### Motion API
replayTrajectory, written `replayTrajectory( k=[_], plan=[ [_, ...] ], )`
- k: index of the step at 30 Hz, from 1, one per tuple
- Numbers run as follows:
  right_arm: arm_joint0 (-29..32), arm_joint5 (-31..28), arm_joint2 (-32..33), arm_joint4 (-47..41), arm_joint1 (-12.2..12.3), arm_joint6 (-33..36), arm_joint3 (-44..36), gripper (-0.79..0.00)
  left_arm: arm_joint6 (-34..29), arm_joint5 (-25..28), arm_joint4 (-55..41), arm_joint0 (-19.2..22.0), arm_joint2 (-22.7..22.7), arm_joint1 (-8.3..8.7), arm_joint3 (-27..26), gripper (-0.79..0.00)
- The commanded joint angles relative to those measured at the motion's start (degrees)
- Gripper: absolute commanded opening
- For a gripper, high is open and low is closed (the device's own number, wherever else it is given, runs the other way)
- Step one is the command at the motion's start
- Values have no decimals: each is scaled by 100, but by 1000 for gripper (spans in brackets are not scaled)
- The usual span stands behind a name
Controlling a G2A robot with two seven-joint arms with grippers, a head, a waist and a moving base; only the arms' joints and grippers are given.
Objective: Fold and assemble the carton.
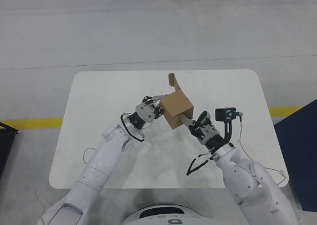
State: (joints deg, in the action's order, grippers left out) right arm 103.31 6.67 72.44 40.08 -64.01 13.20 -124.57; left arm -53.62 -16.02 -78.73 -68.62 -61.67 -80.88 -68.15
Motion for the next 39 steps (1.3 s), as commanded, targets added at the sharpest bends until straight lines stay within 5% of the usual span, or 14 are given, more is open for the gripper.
replayTrajectory(
  k=[1,17,31,39],
  plan=[
    [-20,15,-17,17,-6,27,-1,-95,-4,-2,1,9,-3,-3,14,-785],
    [-165,197,-115,193,-55,164,3,-52,-26,-62,-10,92,-21,-32,114,-785],
    [579,61,410,114,-30,-189,-371,-40,68,-123,44,99,-134,-19,171,-785],
    [881,-176,929,-678,-37,-375,-470,-86,1285,684,2941,308,-220,206,-501,-785]
  ],
)
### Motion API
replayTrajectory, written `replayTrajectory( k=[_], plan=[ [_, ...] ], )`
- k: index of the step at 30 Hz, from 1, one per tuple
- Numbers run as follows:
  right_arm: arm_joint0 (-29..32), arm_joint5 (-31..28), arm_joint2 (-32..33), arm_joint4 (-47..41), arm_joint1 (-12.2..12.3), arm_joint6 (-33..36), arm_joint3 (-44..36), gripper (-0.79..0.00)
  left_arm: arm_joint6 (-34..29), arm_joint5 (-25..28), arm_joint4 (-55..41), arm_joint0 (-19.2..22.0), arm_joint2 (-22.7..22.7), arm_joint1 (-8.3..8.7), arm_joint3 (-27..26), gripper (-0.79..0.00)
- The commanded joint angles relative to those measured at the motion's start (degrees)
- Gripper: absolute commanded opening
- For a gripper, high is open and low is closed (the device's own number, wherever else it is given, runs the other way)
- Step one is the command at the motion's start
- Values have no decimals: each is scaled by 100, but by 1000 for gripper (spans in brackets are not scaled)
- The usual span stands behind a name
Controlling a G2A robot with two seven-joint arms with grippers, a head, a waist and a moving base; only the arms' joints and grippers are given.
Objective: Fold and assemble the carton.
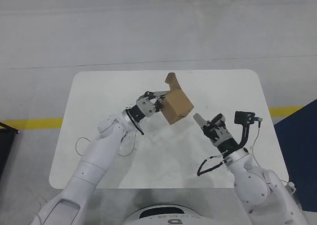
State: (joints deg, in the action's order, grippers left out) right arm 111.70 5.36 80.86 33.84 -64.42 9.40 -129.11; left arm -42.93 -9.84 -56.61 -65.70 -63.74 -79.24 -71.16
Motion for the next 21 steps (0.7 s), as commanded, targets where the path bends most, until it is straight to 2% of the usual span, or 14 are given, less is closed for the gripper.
replayTrajectory(
  k=[1,6,11,12,13,14,18,21],
  plan=[
    [86,-88,158,-84,8,15,-31,-95,374,98,1174,16,-22,80,-386,-785],
    [216,-282,364,-147,17,70,-77,-102,1138,46,4072,-6,200,266,-1446,-785],
    [282,-440,396,-108,18,140,-18,-95,1303,-329,5444,-166,559,330,-2102,-776],
    [288,-462,394,-99,18,143,-2,-92,1281,-373,5537,-199,622,333,-2158,-551],
    [297,-481,390,-100,16,151,19,-86,1262,-421,5619,-222,677,334,-2188,-43],
    [303,-493,390,-110,14,149,37,-86,1291,-456,5701,-239,713,335,-2207,0],
    [339,-557,397,-105,10,142,101,-95,1296,-497,5411,-337,702,320,-2217,0],
    [364,-588,411,-54,10,178,125,-105,1283,-442,4792,-408,468,313,-2202,0]
  ],
)
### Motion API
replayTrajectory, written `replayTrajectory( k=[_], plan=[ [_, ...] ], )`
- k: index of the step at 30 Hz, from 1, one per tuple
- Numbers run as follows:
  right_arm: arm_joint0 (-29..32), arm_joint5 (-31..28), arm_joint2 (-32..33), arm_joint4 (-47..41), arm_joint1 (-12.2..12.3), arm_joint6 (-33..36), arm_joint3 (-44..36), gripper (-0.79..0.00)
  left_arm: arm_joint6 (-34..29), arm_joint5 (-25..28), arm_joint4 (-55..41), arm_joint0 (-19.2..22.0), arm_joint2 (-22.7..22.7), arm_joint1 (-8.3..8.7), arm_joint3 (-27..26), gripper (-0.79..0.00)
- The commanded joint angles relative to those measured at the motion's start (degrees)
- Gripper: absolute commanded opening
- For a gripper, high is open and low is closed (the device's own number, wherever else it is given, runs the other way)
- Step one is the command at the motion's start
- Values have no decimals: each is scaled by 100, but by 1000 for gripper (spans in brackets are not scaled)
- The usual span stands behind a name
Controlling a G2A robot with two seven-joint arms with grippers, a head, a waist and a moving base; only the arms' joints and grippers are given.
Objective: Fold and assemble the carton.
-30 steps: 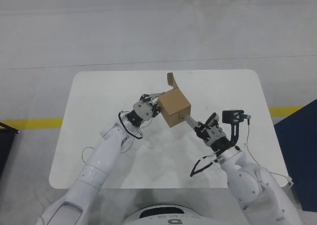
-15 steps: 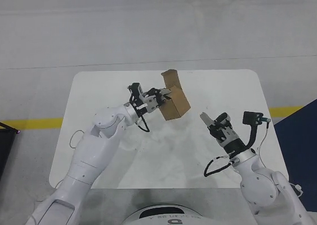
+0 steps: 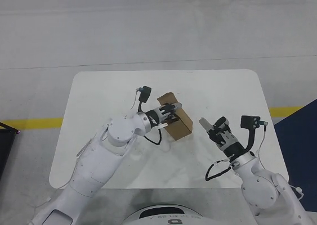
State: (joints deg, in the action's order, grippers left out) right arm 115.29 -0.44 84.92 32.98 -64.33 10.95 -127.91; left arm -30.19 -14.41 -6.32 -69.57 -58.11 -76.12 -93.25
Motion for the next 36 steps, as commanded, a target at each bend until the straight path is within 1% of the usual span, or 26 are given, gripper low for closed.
replayTrajectory(
  k=[1,6,8,10,13,16,18,23,26,28,32,36],
  plan=[
    [11,-33,-2,94,4,61,4,-108,18,37,-424,-52,-191,3,6,0],
    [-71,-258,-169,678,28,389,-53,-99,-146,96,-1160,-336,-779,72,-83,0],
    [-158,-269,-253,857,29,464,-74,-105,-266,29,-1236,-483,-983,119,-150,0],
    [-243,-222,-306,866,21,472,-118,-102,-348,-50,-1137,-571,-1060,155,-239,0],
    [-296,-180,-331,803,11,454,-170,-105,-476,-163,-908,-584,-952,178,-300,0],
    [-249,-179,-302,716,7,431,-203,-102,-557,-225,-667,-434,-681,165,-243,0],
    [-167,-196,-239,666,8,385,-207,-108,-579,-190,-584,-292,-493,141,-152,0],
    [153,-270,-16,510,12,218,-193,-114,-524,-236,-311,173,21,51,298,0],
    [367,-402,127,440,20,183,-173,-117,-616,-288,-319,428,329,-19,492,0],
    [481,-497,221,409,26,171,-169,-114,-637,-299,-355,547,455,-56,560,0],
    [615,-657,347,317,33,165,-169,-114,-616,-326,-554,645,443,-84,539,0],
    [600,-781,303,305,35,259,-104,-123,-663,-431,-640,527,171,-22,195,0]
  ],
)
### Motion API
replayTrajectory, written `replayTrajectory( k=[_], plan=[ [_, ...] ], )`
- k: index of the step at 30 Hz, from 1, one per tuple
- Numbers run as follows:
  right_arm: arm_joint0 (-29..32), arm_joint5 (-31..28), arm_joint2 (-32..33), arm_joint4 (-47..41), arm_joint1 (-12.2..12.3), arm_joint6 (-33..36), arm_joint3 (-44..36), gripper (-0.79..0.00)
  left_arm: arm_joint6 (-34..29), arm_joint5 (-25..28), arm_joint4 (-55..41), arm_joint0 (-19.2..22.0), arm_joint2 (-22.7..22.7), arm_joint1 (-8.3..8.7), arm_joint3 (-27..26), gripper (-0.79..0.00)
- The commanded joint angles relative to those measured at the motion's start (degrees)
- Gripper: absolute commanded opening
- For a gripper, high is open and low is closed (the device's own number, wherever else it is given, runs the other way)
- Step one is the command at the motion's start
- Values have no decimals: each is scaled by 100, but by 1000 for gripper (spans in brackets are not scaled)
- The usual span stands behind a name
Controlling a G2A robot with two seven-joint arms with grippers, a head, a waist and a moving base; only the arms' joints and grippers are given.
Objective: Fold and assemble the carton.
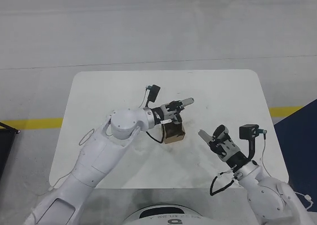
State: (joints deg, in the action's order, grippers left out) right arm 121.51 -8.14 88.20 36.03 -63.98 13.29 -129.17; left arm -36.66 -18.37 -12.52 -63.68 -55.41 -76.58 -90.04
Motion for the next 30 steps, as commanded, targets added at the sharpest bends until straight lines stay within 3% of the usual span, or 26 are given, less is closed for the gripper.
replayTrajectory(
  k=[1,8,13,16,19,22,30],
  plan=[
    [-55,-7,-63,-27,-3,65,65,-129,-39,-58,-48,-141,-217,53,-267,0],
    [-727,627,-552,38,-38,621,748,-194,-250,-298,134,-1192,-1399,350,-1649,0],
    [-1227,1233,-951,182,-101,585,872,-339,-334,-480,847,-2133,-2095,547,-2686,0],
    [-1490,1752,-1101,470,-134,538,956,-326,-325,-466,1279,-2611,-2392,631,-3018,0],
    [-1767,2224,-1367,1013,-147,954,1029,-262,-198,-391,1246,-2950,-2595,660,-3035,0],
    [-2101,2462,-1640,1397,-163,1465,1065,-249,-36,-229,1148,-3139,-2619,665,-2874,0],
    [-2958,2588,-2101,1444,-262,1949,1634,-314,459,185,677,-3219,-2530,632,-2176,0]
  ],
)
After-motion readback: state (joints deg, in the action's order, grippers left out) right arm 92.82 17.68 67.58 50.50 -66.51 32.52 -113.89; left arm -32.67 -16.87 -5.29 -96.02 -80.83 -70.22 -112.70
